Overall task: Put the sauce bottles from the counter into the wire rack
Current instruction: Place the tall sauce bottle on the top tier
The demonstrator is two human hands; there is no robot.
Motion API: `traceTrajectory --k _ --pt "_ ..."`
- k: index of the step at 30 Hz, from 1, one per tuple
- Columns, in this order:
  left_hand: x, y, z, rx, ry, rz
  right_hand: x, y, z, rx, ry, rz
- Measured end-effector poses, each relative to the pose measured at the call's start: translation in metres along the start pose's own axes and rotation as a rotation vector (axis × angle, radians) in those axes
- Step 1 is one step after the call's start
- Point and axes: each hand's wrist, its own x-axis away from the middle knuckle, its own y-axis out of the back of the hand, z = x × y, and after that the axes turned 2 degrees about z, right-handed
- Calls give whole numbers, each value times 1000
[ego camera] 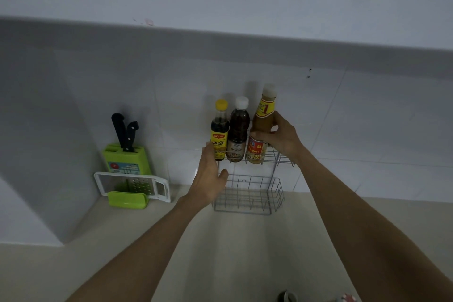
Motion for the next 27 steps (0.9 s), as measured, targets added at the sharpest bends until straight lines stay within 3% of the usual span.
traceTrajectory --k 27 --pt "-3 7 -1 7 -39 -23 -1 -7 1 -73 -92 46"
